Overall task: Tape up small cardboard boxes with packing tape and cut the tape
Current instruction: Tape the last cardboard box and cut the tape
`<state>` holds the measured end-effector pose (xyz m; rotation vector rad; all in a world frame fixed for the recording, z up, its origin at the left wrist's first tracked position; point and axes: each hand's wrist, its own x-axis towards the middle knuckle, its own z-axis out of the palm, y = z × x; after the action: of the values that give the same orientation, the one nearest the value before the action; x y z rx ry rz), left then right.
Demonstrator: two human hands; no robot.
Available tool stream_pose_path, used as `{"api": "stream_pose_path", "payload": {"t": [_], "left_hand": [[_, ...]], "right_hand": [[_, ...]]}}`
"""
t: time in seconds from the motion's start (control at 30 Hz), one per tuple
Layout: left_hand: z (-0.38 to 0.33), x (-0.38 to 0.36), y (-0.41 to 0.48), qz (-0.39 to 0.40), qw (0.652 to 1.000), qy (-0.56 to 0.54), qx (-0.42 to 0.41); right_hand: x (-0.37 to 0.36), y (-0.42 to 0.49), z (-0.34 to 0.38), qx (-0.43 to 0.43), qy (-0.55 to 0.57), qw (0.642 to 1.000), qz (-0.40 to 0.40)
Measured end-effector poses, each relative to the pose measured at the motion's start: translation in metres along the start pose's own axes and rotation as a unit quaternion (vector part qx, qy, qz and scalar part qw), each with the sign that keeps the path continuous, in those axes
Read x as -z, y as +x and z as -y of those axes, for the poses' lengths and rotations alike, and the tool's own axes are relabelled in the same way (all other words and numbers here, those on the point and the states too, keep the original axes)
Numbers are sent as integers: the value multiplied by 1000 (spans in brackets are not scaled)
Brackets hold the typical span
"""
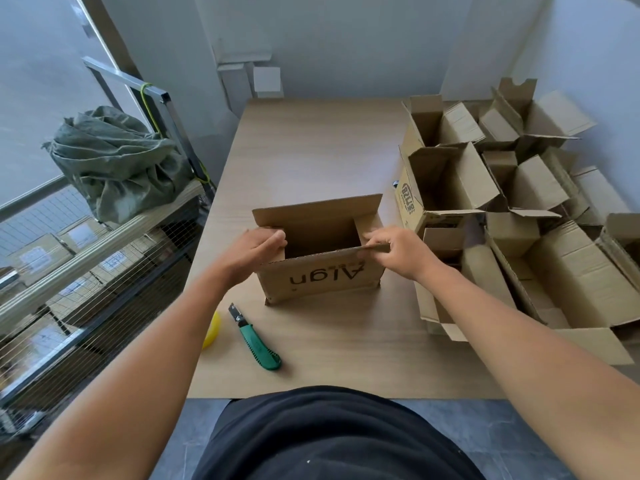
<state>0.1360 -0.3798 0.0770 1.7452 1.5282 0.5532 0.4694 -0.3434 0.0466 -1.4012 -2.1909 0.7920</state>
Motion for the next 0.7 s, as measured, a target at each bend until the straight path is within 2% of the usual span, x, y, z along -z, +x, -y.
{"api": "stream_pose_path", "payload": {"t": [0.1,0.17,0.27,0.37,0.4,0.5,0.63,0.7], "left_hand": [[20,-3,-15,41,999,-30,-13],[35,-12,-23,24,999,-27,-8],[40,-34,-25,-91,995,-25,5],[36,-48,-24,-204,976,-48,52],[37,-51,-23,-204,975,-56,70],[40,-62,-22,-125,985,-88,85],[53,-75,-18,-149,987,-37,40],[64,-85,-20,-144,989,-7,19]], "right_hand": [[0,2,4,-60,68,995,-45],[-8,-1,2,-87,94,988,-83],[-22,-6,5,-105,101,982,-123],[-33,-4,7,-136,43,986,-80],[-37,-6,6,-147,29,987,-53],[-55,-21,-2,-157,53,986,-3],[-80,-38,-11,-145,127,978,-84],[-87,-41,-9,-144,67,982,-107]]}}
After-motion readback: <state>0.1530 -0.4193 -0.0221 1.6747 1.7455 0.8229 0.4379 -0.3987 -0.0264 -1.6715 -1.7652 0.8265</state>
